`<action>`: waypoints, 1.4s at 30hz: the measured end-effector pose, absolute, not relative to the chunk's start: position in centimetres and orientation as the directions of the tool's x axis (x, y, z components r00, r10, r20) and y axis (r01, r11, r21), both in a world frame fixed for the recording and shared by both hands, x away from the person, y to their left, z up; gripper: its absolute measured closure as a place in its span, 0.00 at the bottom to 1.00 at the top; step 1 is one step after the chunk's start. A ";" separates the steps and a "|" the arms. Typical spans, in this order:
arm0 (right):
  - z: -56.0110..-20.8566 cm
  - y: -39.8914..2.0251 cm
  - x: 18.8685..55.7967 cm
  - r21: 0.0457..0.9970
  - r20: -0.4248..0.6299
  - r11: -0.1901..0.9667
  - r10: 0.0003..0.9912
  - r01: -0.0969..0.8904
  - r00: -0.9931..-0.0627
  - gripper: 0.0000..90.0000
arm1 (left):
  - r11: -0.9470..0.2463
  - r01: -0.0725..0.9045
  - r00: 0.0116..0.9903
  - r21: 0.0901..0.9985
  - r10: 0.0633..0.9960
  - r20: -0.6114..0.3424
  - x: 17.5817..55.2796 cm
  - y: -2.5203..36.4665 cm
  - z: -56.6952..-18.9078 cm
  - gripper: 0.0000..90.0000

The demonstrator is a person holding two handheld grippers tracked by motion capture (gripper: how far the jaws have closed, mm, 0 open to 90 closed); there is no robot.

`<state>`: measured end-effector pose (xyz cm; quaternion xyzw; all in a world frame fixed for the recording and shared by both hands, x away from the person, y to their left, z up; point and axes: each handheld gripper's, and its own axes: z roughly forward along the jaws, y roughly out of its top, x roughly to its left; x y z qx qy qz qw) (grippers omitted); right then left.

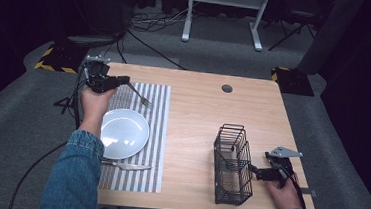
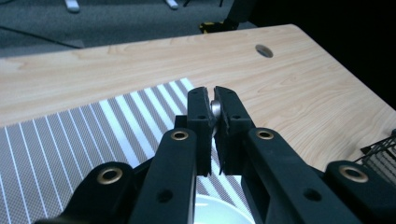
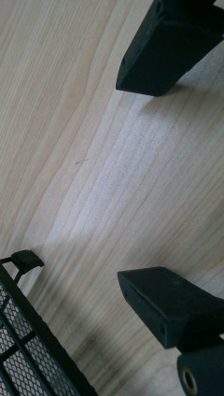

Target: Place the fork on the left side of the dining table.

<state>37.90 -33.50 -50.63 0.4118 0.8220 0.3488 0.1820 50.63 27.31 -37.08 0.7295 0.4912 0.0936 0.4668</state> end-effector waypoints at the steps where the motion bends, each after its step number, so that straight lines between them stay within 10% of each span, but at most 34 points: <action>1: -50.6 -33.5 37.9 0.723 -0.011 0.416 0.805 0.551 -0.594 0.09 | -0.080 0.634 0.496 0.769 0.805 -0.325 50.7 27.4 -37.3 0.95; 16: -50.6 -33.5 37.9 0.724 -0.011 0.416 0.805 0.551 -0.593 0.09 | -0.069 0.660 0.456 0.748 0.828 -0.325 51.4 27.8 -38.1 0.94; 42: -50.6 -33.5 37.9 0.723 -0.012 0.414 0.807 0.552 -0.590 0.09 | 0.017 0.755 0.293 0.655 0.885 -0.361 53.3 30.4 -40.6 0.64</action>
